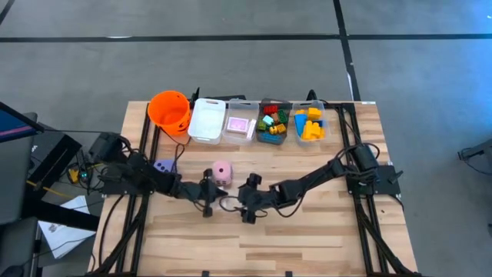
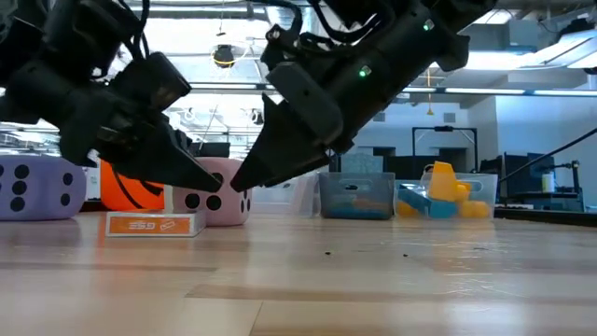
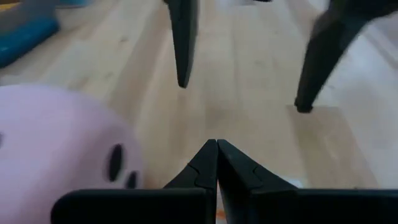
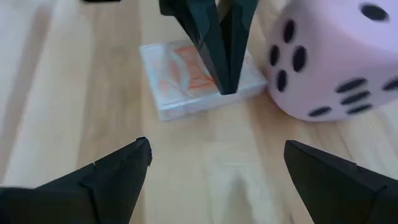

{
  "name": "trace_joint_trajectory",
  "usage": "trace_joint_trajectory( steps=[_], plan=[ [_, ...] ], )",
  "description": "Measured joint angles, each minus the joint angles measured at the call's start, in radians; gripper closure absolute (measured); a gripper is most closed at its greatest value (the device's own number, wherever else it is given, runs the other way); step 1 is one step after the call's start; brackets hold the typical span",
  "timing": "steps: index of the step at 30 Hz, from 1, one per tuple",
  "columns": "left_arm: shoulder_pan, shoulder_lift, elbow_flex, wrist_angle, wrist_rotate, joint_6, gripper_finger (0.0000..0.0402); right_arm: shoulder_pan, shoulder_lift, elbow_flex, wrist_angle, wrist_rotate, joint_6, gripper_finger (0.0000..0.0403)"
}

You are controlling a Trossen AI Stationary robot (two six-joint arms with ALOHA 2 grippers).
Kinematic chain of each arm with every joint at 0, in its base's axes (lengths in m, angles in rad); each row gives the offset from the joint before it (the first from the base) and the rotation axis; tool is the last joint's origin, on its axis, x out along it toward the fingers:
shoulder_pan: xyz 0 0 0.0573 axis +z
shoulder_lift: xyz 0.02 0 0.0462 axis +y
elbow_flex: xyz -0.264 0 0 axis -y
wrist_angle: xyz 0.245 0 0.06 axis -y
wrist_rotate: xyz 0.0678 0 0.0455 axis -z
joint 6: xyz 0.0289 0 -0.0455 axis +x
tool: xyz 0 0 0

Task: Pick & Place Toys
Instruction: Put the orange game card into the left transparent bin

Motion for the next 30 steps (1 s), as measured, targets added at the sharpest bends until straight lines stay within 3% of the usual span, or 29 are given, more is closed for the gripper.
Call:
trace_joint_trajectory(
  steps=[7, 11, 14, 16, 20, 30],
  plan=[
    [-0.031, -0.075, 0.001, -0.068, 0.076, 0.017, 0.0401, -0.003, 0.0, 0.0, 0.073, -0.055, -0.085, 0.0037],
    [-0.061, -0.161, 0.001, -0.256, 0.08, -0.045, 0.0401, -0.015, 0.058, -0.001, 0.197, -0.061, -0.089, 0.0037],
    [-0.085, -0.233, 0.001, -0.444, 0.08, -0.148, 0.0401, -0.021, 0.13, 0.003, 0.308, -0.141, -0.092, 0.0037],
    [-0.106, -0.275, 0.001, -0.549, 0.079, -0.214, 0.0401, -0.023, 0.172, 0.005, 0.312, -0.195, -0.091, 0.0037],
    [-0.15, -0.342, 0.001, -0.686, 0.079, -0.305, 0.0401, -0.022, 0.206, 0.038, 0.31, -0.207, -0.089, 0.0037],
    [-0.188, -0.352, 0.003, -0.717, 0.128, -0.404, 0.0401, -0.028, 0.201, 0.065, 0.27, -0.213, -0.091, 0.0037]
  ],
)
